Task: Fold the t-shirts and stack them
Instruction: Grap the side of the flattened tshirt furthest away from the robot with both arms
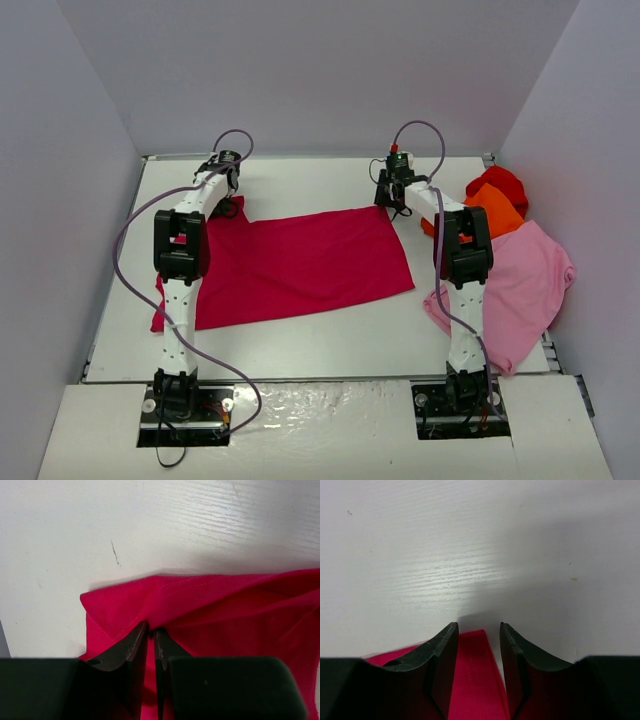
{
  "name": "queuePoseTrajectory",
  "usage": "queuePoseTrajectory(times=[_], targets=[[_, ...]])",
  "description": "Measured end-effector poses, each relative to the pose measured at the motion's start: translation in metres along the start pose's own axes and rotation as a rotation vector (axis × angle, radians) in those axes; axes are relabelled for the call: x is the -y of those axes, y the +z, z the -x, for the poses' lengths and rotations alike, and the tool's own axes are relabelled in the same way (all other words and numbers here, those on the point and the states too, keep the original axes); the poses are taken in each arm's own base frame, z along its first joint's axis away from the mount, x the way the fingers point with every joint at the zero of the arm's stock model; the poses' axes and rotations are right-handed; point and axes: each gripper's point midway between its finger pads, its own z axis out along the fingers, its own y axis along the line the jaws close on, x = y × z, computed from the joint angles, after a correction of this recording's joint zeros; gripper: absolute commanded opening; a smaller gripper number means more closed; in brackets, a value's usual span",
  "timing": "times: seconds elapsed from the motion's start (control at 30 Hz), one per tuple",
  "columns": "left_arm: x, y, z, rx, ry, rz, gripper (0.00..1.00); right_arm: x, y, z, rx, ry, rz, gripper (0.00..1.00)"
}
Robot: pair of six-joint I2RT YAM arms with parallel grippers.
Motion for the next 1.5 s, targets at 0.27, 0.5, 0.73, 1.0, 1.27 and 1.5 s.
queuePoseTrajectory(times=[0.27,0.5,0.73,1.0,1.27,1.5], targets=[[0.000,0.000,0.000,-0.001,0.001,0.000,0.09,0.001,-0.002,-0.005,-0.008,0.003,0.000,0.00],[0.000,-0.001,-0.001,-0.007,0.004,0.000,0.09,0.005,-0.008,-0.012,-0.022,0.000,-0.006,0.00],[0.000,-0.003,-0.004,-0.017,0.012,-0.001,0.09,0.006,-0.009,-0.013,-0.023,-0.011,-0.007,0.00],[-0.003,-0.021,-0.012,-0.047,0.039,0.001,0.09,0.002,-0.014,0.004,0.005,-0.031,0.001,0.00],[-0.041,-0.120,0.014,0.111,-0.030,-0.018,0.09,-0.001,-0.016,0.012,0.026,-0.031,0.007,0.00],[-0.065,-0.168,0.027,0.212,-0.102,-0.030,0.10,-0.001,-0.034,0.013,0.039,-0.033,0.009,0.00]])
